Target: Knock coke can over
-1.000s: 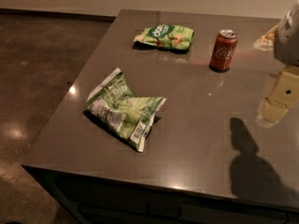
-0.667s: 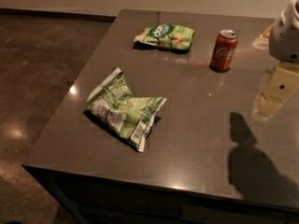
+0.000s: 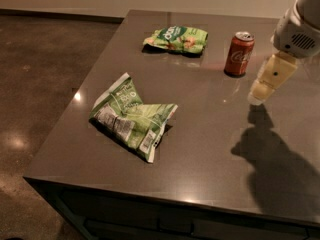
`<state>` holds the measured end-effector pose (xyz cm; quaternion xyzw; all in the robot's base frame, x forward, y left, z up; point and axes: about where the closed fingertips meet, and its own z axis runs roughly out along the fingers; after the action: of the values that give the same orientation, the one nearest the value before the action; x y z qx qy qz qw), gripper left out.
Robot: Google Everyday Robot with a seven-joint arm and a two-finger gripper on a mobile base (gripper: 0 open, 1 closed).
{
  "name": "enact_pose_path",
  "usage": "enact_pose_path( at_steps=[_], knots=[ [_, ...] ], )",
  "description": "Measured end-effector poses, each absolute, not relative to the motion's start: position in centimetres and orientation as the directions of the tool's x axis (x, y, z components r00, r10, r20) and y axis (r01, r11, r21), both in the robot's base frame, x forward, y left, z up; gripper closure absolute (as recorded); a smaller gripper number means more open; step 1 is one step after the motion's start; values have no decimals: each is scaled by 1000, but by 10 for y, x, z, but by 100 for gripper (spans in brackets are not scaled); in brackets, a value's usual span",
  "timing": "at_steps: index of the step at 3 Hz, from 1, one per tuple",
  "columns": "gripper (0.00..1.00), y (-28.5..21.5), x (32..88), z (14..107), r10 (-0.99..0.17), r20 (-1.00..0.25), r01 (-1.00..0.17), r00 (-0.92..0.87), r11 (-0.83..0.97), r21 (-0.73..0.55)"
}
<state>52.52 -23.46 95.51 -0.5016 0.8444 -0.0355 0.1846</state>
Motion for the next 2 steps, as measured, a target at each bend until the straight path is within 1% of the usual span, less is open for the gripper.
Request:
enact_pose_path(
  at_steps=[2],
  knots=[
    [0,-238,581,937,-769,-361,-741,-527,624,-247]
  ],
)
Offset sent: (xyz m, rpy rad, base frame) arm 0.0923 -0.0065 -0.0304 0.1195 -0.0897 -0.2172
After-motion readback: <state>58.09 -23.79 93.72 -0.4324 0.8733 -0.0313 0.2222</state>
